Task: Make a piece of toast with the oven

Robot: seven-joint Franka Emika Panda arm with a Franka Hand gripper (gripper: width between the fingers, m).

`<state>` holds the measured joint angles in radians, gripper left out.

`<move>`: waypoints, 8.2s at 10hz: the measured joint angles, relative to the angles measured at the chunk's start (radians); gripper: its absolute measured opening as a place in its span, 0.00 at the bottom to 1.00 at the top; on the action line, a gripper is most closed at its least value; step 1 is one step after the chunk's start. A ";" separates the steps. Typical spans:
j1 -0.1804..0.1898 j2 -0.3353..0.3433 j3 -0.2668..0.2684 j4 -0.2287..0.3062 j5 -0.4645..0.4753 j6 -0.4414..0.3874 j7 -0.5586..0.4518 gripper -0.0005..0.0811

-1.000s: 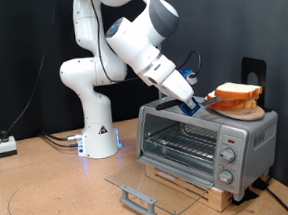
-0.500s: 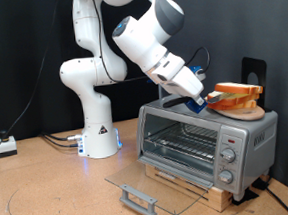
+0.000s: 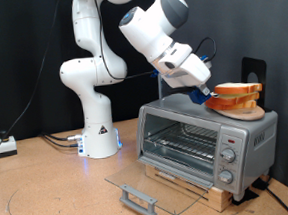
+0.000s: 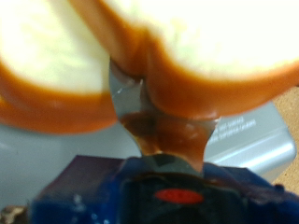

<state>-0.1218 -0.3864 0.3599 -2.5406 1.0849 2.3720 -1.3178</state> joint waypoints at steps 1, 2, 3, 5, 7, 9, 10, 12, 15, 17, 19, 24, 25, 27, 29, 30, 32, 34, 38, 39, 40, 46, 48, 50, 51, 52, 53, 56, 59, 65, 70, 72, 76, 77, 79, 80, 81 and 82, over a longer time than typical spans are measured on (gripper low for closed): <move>0.000 -0.012 0.013 0.004 0.000 0.001 0.012 0.58; 0.000 -0.020 0.025 0.007 -0.001 0.004 0.024 0.58; 0.000 -0.025 0.041 0.012 -0.001 0.012 0.037 0.58; 0.000 -0.026 0.062 0.019 -0.003 0.017 0.080 0.58; -0.006 -0.024 0.072 0.017 -0.029 0.018 0.121 0.58; -0.014 -0.011 0.073 0.011 -0.056 0.018 0.143 0.58; -0.021 0.000 0.073 0.006 -0.076 0.018 0.154 0.58; -0.036 0.025 0.072 -0.007 -0.102 0.014 0.168 0.58; -0.041 0.056 0.069 -0.021 -0.104 -0.005 0.163 0.58; -0.041 0.066 0.069 -0.025 -0.101 -0.005 0.155 0.58; -0.041 0.070 0.069 -0.029 -0.099 -0.005 0.154 0.58; -0.042 0.070 0.051 -0.037 -0.097 -0.007 0.146 0.58; -0.043 0.070 0.045 -0.037 -0.097 -0.007 0.145 0.58; -0.052 0.070 0.035 -0.038 -0.100 -0.007 0.143 0.58; -0.062 0.070 0.019 -0.038 -0.099 -0.006 0.132 0.58; -0.064 0.069 0.000 -0.037 -0.097 -0.014 0.109 0.58; -0.072 0.058 -0.049 -0.034 -0.098 -0.061 0.066 0.58; -0.092 0.045 -0.088 -0.033 -0.122 -0.096 0.053 0.58; -0.147 0.040 -0.149 -0.018 -0.188 -0.111 0.053 0.58; -0.166 0.040 -0.169 -0.003 -0.214 -0.140 0.053 0.58; -0.183 0.039 -0.194 0.015 -0.241 -0.189 0.052 0.58; -0.240 0.009 -0.281 0.065 -0.337 -0.448 0.051 0.58; -0.225 -0.013 -0.284 0.067 -0.317 -0.617 0.021 0.58; -0.213 -0.054 -0.284 0.064 -0.321 -0.762 -0.035 0.58; -0.206 -0.081 -0.273 0.053 -0.352 -0.784 -0.053 0.58; -0.201 -0.114 -0.247 0.031 -0.387 -0.781 -0.065 0.58; -0.197 -0.151 -0.215 0.000 -0.418 -0.763 -0.070 0.58; -0.181 -0.252 -0.134 -0.102 -0.426 -0.739 -0.068 0.58; -0.146 -0.348 -0.082 -0.196 -0.347 -0.740 -0.043 0.58; -0.217 -0.575 -0.122 -0.255 -0.405 -0.797 0.131 0.58; -0.294 -0.577 -0.167 -0.248 -0.395 -0.757 0.226 0.58; -0.363 -0.576 -0.183 -0.261 -0.399 -0.669 0.250 0.58; -0.489 -0.509 -0.223 -0.238 -0.619 -0.710 0.246 0.58; -0.508 -0.483 -0.229 -0.230 -0.634 -0.710 0.239 0.58; -0.501 -0.487 -0.222 -0.233 -0.633 -0.718 0.230 0.58; -0.488 -0.496 -0.207 -0.237 -0.633 -0.730 0.224 0.58; -0.471 -0.513 -0.184 -0.242 -0.633 -0.743 0.225 0.58; -0.454 -0.537 -0.152 -0.247 -0.632 -0.760 0.238 0.58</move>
<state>-0.5756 -0.9239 0.2080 -2.7881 0.4525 1.6121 -1.0797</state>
